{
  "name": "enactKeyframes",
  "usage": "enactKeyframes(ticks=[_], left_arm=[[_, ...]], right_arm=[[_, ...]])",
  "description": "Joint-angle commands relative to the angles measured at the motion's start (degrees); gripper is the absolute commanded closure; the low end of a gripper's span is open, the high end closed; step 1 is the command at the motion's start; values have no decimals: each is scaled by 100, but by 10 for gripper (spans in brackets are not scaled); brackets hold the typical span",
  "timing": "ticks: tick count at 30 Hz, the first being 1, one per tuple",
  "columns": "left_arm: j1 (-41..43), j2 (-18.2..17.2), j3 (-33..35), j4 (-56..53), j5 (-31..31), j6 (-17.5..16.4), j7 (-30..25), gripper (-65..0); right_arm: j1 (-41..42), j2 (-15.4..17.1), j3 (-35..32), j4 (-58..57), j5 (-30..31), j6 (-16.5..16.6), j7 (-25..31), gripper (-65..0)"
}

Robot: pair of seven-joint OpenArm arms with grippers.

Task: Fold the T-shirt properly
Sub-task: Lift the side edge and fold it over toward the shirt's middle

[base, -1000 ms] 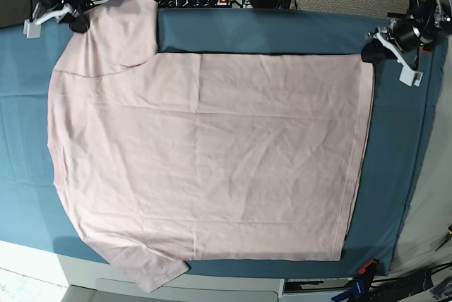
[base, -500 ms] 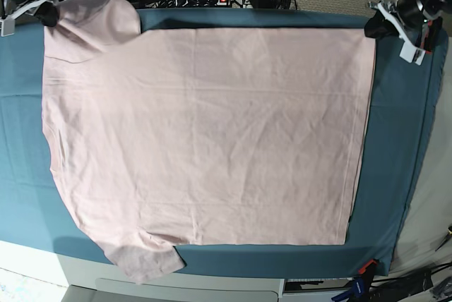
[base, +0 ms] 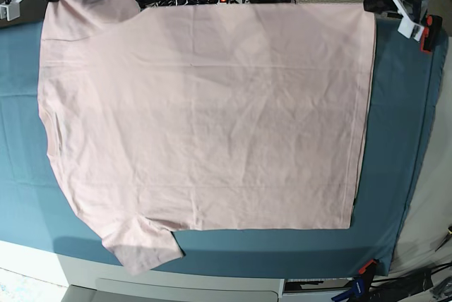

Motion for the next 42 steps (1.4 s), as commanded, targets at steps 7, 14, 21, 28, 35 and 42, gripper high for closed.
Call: enactKeyframes(ticks=[7,14,21,28,35,42], left_arm=[[374,-50,-55,85,-66,-24,4,0],[632,-50,-55,103,-68,-24,33,0],[953,-50,-55,103,-72,-28,59,0],[966,-50,-55,103,-181,-162,197,0],[920,-52,-55,103,-326,-334,140,0],[328,-55,-55,114,-348,-431,24,0]], right_arm=[[-413,96,87,74,59,9,-81,0],[-625,94,87,74,205,9,-264,0],[-817,81,94,74,205,9,-341,0],[-835,81,313,74,190,11,-391,0],[-831,83,778,74,409,9,-352,0],[-321,83,782,74,804,13,-348,0]])
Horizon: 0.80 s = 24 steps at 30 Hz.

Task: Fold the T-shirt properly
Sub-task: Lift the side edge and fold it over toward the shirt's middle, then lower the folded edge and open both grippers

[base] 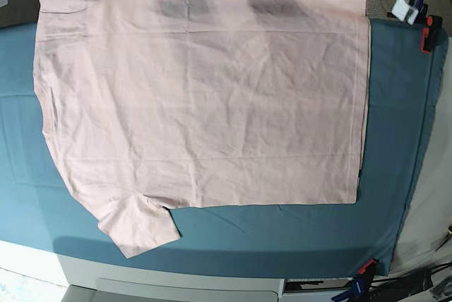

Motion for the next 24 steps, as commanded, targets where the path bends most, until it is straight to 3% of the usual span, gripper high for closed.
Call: enactKeyframes(ticks=[1,6,11,16,19,24], left_arm=[[-57,-66,-48,79,-103,-42,-105,0],[-597,-83,-46,79,-103,-42,-118,0],[-1097,-83,-37,76,-76,-46,-125,0],[-1558,-81,-37,76,-52,-48,-166,0],[-1803,-83,-37,76,35,-68,-238,0],[-2131,-83,-37,76,221,-66,-343,0]], right_arm=[[63,85,85,70,105,11,92,0],[940,85,76,68,-35,13,267,0],[1821,85,-197,68,-713,13,658,0],[2514,85,-1143,63,-1665,11,1237,0],[2903,83,-1829,63,-2535,0,1655,0],[3342,83,-2610,63,-3738,-398,2146,0]])
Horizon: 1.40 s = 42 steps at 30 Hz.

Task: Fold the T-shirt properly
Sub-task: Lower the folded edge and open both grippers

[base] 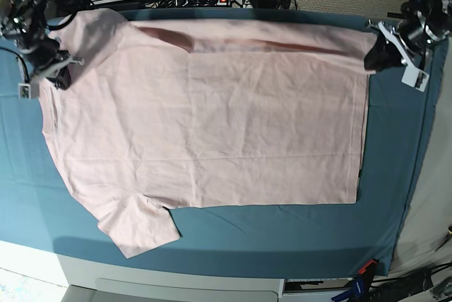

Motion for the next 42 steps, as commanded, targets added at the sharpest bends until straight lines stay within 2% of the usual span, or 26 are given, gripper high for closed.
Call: enactKeyframes(ticks=[1,4,7,10,12,19,37,38,40,41,42], left_arm=[[-35,-83,-44,74,-48,-24,-153,0],[-129,-83,-44,55,-35,-26,-162,0],[-203,-81,-44,35,-22,-24,-199,0],[-302,-81,-44,33,96,-24,-313,0],[-365,-83,-44,33,184,-22,-393,0],[-435,-81,-42,33,199,-22,-420,0],[-509,-81,-42,-181,450,-22,-695,0],[-516,-81,-42,-181,535,-22,-765,-79],[-516,-81,-42,-181,741,-15,-960,-265],[-516,-81,-42,-181,811,98,-1021,-335],[-516,-81,-42,-181,870,297,-1069,-383]], right_arm=[[92,114,-39,92,-72,-52,267,0],[219,114,-157,92,-507,-310,529,0],[286,114,-155,85,-876,-820,772,0],[286,114,-157,-7,-1082,-1261,942,0],[286,114,-157,-140,-1080,-1388,944,0],[286,114,-157,-586,-1029,-1386,1027,0],[664,114,-157,-586,-1032,-1344,1047,0],[667,114,-157,-586,-1034,-1292,1047,-25],[667,116,-157,-586,-1034,-1231,1054,-231],[667,116,-157,-586,-1032,-1235,1091,-313],[667,116,-157,-586,-1036,-1257,1169,-348]])
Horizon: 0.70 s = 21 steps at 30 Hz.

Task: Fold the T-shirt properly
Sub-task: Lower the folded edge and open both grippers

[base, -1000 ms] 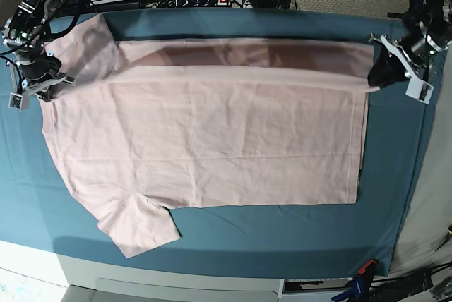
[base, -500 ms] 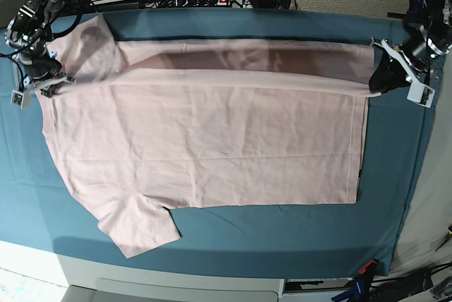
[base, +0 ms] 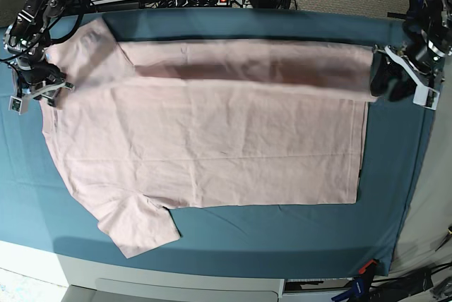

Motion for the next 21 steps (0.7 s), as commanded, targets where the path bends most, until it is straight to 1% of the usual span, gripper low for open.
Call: enactKeyframes(ticks=[1,2,4,6,9,11,13,17,19,21], left_arm=[[-20,-98,-42,74,-2,144,-210,-409],[-20,-101,-42,74,52,264,-225,-415],[-17,-101,-42,74,92,273,-227,-414],[-15,-101,-44,74,114,273,-170,-414],[-11,-138,-44,76,286,205,11,-414],[35,-245,-48,79,361,184,149,-414],[151,-409,-61,83,393,63,166,-414],[391,-737,-103,179,411,59,264,-414],[481,-839,-175,247,407,59,275,-414],[511,-898,-249,299,402,7,289,-414]], right_arm=[[68,116,39,79,39,-83,267,-350],[70,116,39,79,39,-151,361,-350],[122,114,39,79,-15,-155,431,-350],[188,116,44,79,-151,-153,328,-350],[203,129,107,81,-267,-155,-98,-350],[175,129,258,81,-302,-155,-538,-350],[68,129,516,81,-197,-157,-817,-350],[-363,129,1316,81,498,-114,-1121,-350],[-605,114,1814,81,1067,72,-1296,-350],[-826,92,2284,79,1744,273,-1593,-350]])
